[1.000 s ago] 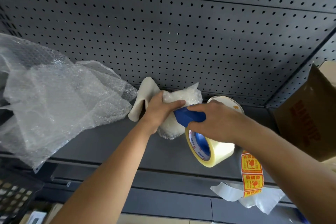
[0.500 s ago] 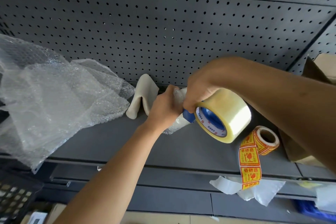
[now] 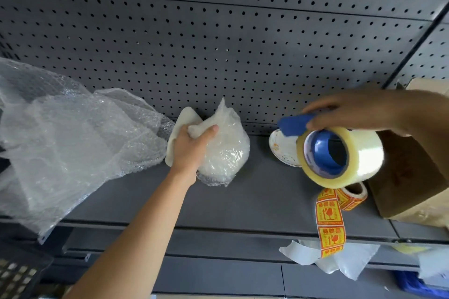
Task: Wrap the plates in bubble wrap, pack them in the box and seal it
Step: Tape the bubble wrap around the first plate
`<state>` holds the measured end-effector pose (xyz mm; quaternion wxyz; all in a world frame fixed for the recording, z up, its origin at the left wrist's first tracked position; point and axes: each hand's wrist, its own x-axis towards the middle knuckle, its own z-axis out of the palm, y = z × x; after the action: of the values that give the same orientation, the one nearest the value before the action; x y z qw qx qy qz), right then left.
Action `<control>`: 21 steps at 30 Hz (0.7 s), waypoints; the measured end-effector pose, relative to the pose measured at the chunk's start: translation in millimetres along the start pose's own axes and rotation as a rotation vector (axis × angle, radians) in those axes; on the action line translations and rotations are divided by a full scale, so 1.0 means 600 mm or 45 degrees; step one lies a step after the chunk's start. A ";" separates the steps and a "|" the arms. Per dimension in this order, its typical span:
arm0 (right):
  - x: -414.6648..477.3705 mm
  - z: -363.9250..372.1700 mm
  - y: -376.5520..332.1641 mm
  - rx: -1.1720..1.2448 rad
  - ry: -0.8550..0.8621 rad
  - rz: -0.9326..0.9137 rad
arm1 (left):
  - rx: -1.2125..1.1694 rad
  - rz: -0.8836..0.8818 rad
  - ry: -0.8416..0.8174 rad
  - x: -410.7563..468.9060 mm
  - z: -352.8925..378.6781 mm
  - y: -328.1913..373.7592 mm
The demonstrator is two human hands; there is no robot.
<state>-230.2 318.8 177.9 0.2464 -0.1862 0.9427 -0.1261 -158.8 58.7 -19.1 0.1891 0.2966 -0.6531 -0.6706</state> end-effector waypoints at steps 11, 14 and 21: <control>0.087 0.090 0.196 0.232 0.731 0.212 | 0.632 0.982 -0.008 -0.091 0.004 0.014; 0.117 0.111 0.231 0.249 0.729 0.216 | 0.861 1.329 -0.088 -0.093 0.015 -0.026; 0.136 0.165 0.254 -0.075 0.863 0.168 | 1.146 1.544 -0.344 -0.072 0.011 -0.125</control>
<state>-289.7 407.3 9.7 -0.0786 -0.0793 0.9842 -0.1373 -120.3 97.1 -86.8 0.3034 -0.1497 -0.9291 -0.1493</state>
